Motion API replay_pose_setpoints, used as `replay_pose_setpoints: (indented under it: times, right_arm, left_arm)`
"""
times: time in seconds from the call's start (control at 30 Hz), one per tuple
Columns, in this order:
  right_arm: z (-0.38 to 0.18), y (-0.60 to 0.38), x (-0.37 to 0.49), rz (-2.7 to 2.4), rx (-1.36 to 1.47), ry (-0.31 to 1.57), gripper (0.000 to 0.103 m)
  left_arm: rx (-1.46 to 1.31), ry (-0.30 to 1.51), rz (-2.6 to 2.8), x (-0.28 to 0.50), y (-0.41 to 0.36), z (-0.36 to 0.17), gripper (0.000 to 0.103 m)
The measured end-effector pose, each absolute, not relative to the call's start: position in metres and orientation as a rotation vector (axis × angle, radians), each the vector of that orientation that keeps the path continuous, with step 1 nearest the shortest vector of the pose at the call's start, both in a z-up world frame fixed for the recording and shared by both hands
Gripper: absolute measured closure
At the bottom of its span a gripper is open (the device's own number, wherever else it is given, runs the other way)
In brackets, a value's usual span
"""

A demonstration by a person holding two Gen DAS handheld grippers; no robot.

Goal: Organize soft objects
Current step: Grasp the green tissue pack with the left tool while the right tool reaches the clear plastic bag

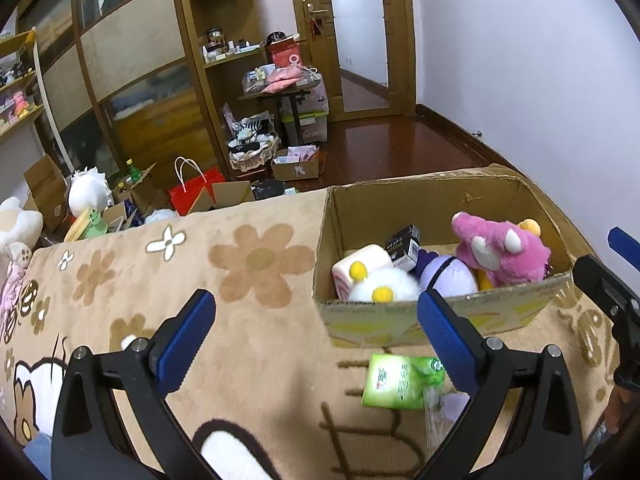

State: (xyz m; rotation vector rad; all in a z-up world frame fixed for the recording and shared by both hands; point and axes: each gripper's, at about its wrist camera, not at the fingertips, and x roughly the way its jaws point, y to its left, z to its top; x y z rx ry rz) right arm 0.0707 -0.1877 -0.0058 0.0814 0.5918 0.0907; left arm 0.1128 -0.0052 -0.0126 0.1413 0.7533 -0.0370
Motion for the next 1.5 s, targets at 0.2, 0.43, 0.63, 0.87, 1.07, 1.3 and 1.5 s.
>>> replay_pose_setpoints:
  times: [0.2,0.43,0.63,0.87,1.07,1.3,1.5]
  right_arm:
    - [-0.010,-0.180,0.057,0.118,0.066,0.620,0.000]
    - [-0.026,-0.159,0.050,0.167,0.016,0.665,0.000]
    - [-0.045,-0.150,0.056,0.198,0.011,0.721,0.000]
    - [-0.071,-0.133,0.060,0.254,-0.012,0.796,0.000]
    - [-0.088,-0.124,0.065,0.286,-0.016,0.853,0.000]
    - [-0.107,-0.117,0.071,0.323,0.010,0.923,0.000]
    - [-0.127,-0.116,0.083,0.312,0.018,0.994,0.000]
  left_arm:
    - [0.092,0.864,-0.064,0.112,0.003,-0.021,0.003]
    - [0.003,0.978,-0.108,0.122,0.009,-0.043,0.003]
    - [-0.005,1.058,-0.136,0.133,0.004,-0.062,0.003]
    - [0.007,1.152,-0.154,0.145,-0.004,-0.086,0.003]
    - [-0.003,1.225,-0.169,0.153,-0.008,-0.106,0.003]
    - [-0.006,1.274,-0.205,0.159,-0.014,-0.119,0.003]
    - [-0.002,1.309,-0.240,0.166,-0.022,-0.131,0.003]
